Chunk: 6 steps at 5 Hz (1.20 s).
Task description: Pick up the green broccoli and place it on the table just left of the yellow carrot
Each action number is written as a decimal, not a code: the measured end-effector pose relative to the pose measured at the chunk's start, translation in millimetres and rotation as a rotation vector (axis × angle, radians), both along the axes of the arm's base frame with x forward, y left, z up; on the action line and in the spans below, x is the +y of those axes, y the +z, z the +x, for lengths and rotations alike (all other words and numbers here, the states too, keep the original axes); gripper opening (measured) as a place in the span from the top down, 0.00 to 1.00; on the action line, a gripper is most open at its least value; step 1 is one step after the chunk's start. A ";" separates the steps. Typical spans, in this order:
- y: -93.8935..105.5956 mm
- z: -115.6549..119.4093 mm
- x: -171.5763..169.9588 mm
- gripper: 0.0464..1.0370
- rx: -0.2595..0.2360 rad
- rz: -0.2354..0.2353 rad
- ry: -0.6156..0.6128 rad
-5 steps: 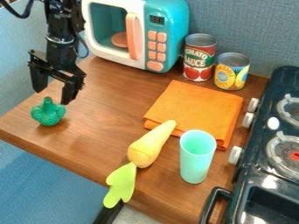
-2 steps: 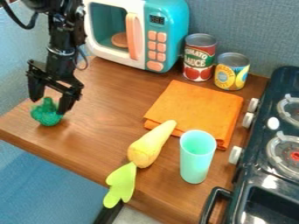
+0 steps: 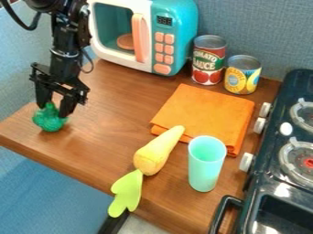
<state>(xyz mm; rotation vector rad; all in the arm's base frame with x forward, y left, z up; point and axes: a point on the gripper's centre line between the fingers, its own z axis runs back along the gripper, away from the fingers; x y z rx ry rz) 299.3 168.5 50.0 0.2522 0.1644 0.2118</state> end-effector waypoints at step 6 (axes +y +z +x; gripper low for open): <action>35.4 -14.3 -83.2 0.70 -0.010 -0.294 -0.288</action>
